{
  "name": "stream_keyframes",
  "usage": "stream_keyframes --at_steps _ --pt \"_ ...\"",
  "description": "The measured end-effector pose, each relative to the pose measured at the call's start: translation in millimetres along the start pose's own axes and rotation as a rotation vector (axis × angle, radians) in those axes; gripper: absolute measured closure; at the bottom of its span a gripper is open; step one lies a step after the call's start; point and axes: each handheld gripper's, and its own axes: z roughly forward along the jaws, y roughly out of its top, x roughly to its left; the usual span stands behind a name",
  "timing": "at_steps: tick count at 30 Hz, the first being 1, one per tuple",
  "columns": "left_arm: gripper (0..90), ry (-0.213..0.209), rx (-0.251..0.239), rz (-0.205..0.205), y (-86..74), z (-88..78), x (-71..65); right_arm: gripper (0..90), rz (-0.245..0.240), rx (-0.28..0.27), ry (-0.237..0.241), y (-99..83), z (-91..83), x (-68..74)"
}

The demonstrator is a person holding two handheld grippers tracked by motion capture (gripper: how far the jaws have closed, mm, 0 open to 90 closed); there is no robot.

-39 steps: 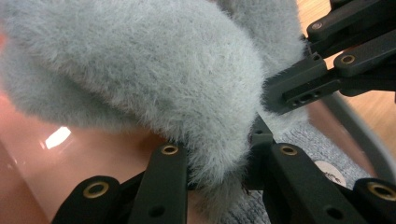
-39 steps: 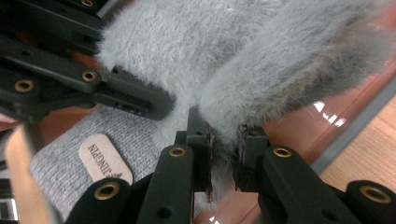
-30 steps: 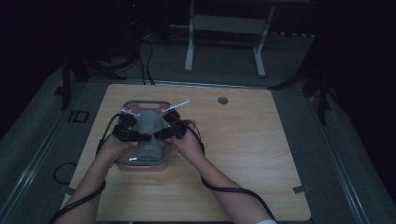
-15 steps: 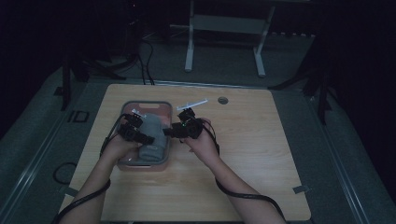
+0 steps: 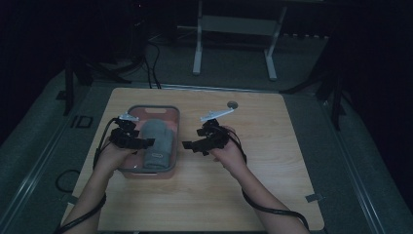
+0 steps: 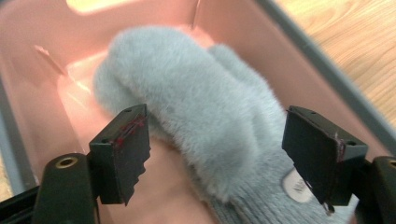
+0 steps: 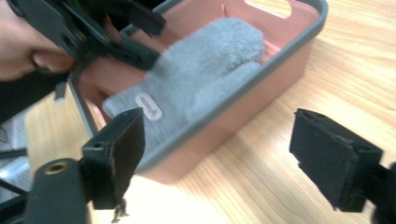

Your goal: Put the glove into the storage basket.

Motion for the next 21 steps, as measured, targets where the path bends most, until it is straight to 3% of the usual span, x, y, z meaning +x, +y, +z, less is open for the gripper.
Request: stream_keyframes --at_steps 2,3,4,6,16,21 --pt "19.3 0.004 -0.049 -0.001 -1.5 -7.2 -3.1 15.2 -0.003 -0.011 -0.001 -3.2 -4.6 -1.4" --pt "17.8 0.004 -0.049 -0.001 -1.5 -7.2 -3.1 15.2 -0.003 -0.011 -0.001 -3.2 -4.6 -1.4" --pt "17.8 0.005 -0.093 0.007 -2.9 -12.6 -7.4 15.2 -0.009 -0.012 0.000 -5.2 -7.9 -2.3" --pt "16.5 -0.010 -0.133 0.026 -3.9 -16.8 -13.2 15.2 -0.020 -0.020 -0.004 -9.7 -16.6 -3.6" --pt "14.6 -0.059 -0.237 0.159 -1.2 -26.4 -61.9 15.2 -0.050 -0.036 -0.020 -28.4 -39.5 -8.4" --pt "14.6 -0.094 -0.267 0.189 -0.9 -22.7 -84.8 15.2 -0.050 -0.038 -0.033 -38.4 -49.3 -14.7"
